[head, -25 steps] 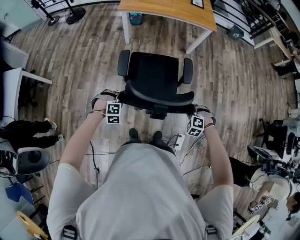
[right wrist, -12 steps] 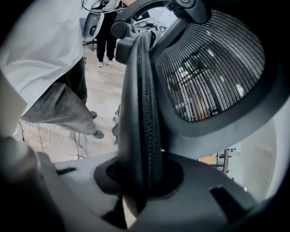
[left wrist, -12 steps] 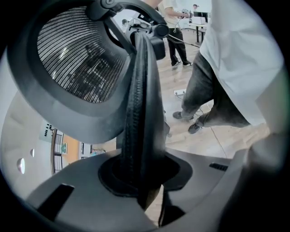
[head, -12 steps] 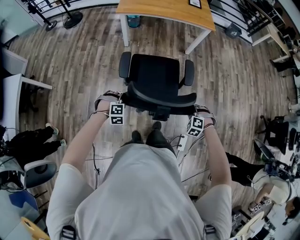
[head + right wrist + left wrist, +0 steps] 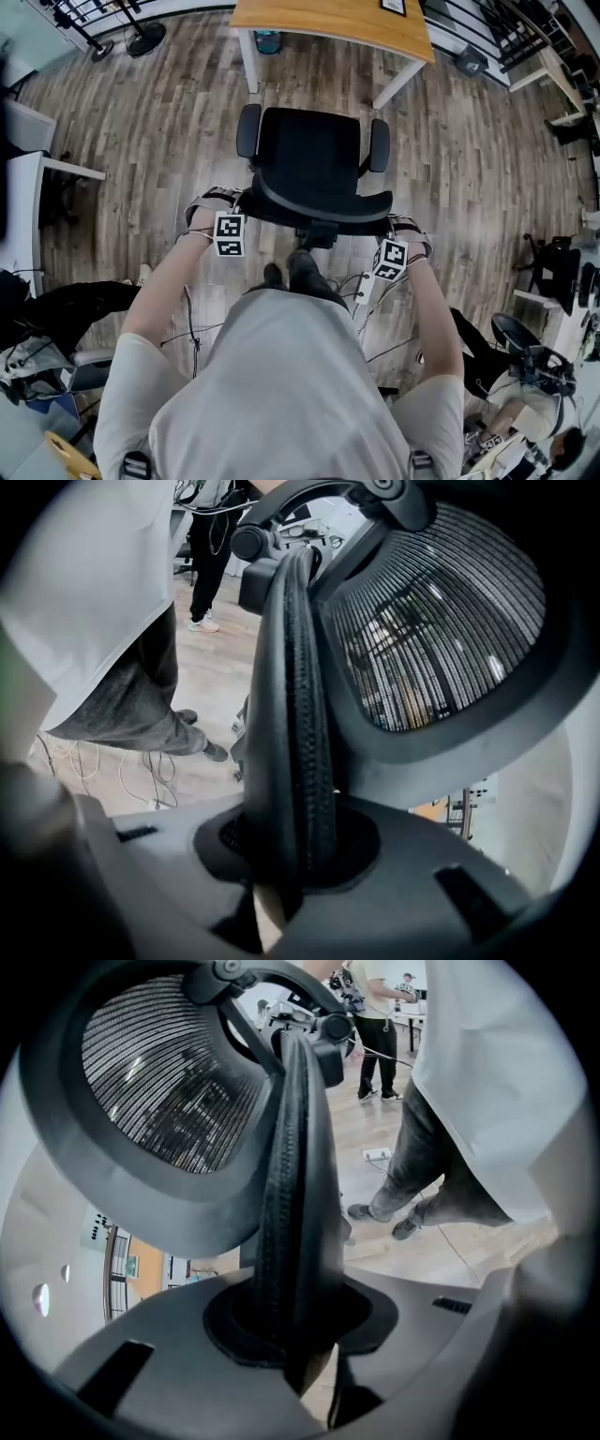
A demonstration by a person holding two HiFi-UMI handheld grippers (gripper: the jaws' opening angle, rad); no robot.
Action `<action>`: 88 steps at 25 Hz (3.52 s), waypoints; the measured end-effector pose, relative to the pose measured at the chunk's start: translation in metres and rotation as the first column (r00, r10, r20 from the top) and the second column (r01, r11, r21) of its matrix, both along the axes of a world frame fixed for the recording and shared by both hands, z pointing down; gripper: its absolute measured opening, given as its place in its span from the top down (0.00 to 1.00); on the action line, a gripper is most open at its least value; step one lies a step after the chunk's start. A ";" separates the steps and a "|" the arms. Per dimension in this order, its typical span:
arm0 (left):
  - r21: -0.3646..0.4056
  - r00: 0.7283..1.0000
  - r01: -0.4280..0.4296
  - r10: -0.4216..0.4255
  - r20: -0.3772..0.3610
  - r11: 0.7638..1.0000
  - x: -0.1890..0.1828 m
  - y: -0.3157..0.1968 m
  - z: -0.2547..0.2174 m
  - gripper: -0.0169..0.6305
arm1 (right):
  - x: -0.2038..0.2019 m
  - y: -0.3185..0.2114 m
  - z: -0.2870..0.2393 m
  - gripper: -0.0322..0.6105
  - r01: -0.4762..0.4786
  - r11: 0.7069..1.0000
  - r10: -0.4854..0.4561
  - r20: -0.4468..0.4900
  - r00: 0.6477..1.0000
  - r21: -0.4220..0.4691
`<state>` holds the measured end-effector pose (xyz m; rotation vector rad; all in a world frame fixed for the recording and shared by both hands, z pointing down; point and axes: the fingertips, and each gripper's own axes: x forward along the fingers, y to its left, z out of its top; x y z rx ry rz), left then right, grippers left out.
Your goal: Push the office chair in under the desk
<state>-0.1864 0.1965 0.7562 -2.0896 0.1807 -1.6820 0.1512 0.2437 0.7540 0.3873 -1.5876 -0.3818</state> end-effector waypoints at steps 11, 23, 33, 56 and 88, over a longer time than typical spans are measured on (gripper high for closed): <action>0.008 1.000 0.025 -0.025 -0.001 1.000 0.011 -0.064 0.003 0.85 | 0.013 -0.070 0.002 0.84 0.011 1.000 -0.011 -0.001 1.000 0.014; 0.023 0.997 0.076 -0.076 -0.003 0.997 0.035 -0.152 0.002 0.85 | 0.037 -0.169 0.001 0.84 0.047 0.998 -0.048 0.009 0.999 0.033; 0.045 0.994 0.106 -0.105 -0.013 0.993 0.039 -0.227 0.000 0.85 | 0.041 -0.246 -0.003 0.84 0.055 0.998 -0.055 0.014 0.998 0.043; 0.035 0.997 0.052 -0.050 -0.052 0.998 0.033 -0.411 -0.007 0.84 | 0.030 -0.415 -0.008 0.84 -0.003 0.999 0.002 0.023 1.000 0.042; 0.066 0.998 0.026 -0.022 -0.063 0.997 0.095 -0.646 -0.012 0.84 | 0.088 -0.632 -0.011 0.82 -0.082 0.994 0.080 0.035 0.996 0.070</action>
